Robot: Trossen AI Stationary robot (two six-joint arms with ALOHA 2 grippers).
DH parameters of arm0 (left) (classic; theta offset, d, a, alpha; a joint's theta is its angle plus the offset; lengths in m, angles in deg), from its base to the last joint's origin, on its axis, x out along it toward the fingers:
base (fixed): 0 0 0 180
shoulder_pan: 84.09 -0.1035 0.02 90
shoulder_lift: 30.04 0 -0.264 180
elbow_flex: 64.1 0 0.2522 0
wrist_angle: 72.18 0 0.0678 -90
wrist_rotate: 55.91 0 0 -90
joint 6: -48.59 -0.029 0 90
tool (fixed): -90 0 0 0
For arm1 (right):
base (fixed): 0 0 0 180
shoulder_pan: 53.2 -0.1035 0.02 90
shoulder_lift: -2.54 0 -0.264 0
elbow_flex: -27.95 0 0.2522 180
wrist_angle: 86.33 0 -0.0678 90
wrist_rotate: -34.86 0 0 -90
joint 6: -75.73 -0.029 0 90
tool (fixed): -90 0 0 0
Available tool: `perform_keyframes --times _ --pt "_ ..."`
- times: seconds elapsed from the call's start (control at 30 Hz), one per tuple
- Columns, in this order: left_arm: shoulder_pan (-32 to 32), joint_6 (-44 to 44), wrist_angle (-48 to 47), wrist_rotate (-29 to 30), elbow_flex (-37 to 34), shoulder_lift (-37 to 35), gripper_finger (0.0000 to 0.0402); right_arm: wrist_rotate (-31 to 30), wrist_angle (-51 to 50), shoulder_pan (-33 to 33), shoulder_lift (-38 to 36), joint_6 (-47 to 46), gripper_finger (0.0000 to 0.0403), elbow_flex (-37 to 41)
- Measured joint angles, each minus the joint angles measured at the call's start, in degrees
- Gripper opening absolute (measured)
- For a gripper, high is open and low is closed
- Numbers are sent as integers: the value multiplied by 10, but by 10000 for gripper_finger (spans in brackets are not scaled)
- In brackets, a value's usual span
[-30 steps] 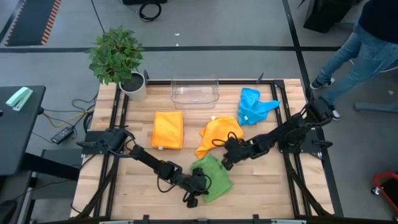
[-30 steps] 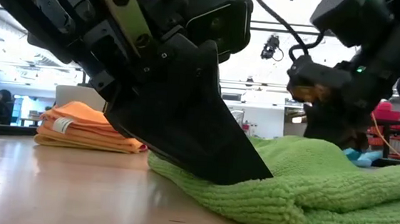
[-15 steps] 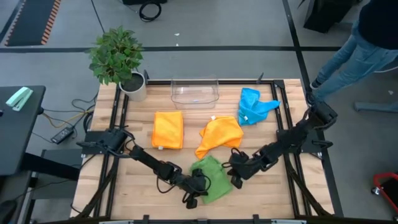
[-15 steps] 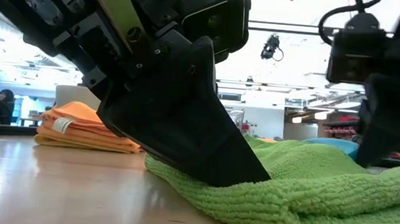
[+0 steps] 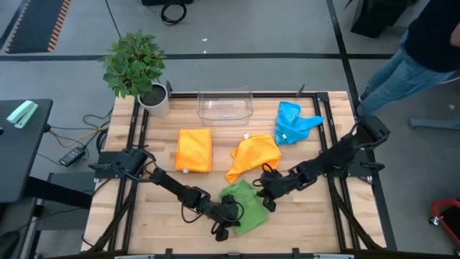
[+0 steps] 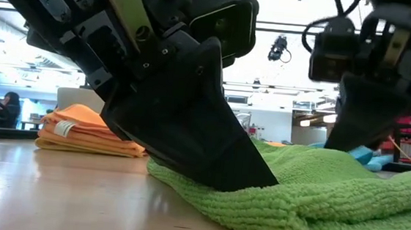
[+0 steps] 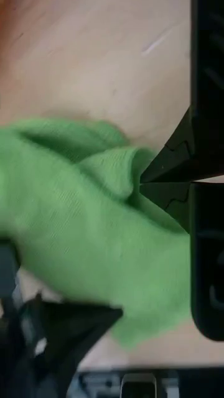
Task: Fold microfiber towels
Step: Fold the green microfiber cloth
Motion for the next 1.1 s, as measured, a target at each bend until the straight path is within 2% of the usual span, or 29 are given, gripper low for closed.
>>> perform_keyframes --times 0.17,0.3,0.5,0.63,0.77,0.87,1.1 --pt "1 -21 -12 -2 0 -12 45 -11 0 -32 -32 -7 3 -1" --pt "-10 -84 -82 -8 -5 -55 74 -32 3 -19 -35 -15 21 -1" --pt "-30 -154 -196 22 -3 -132 113 -23 19 69 -25 -41 118 -1" --pt "-32 -143 -215 23 -4 -130 132 8 28 122 0 -53 187 -5" --pt "-30 -140 -211 23 -2 -129 144 40 30 139 16 -32 232 -29" --pt "-30 -137 -212 24 -3 -129 149 41 30 139 20 -20 247 -39" --pt "-28 -136 -212 26 -2 -129 139 37 13 146 24 -29 248 -40"
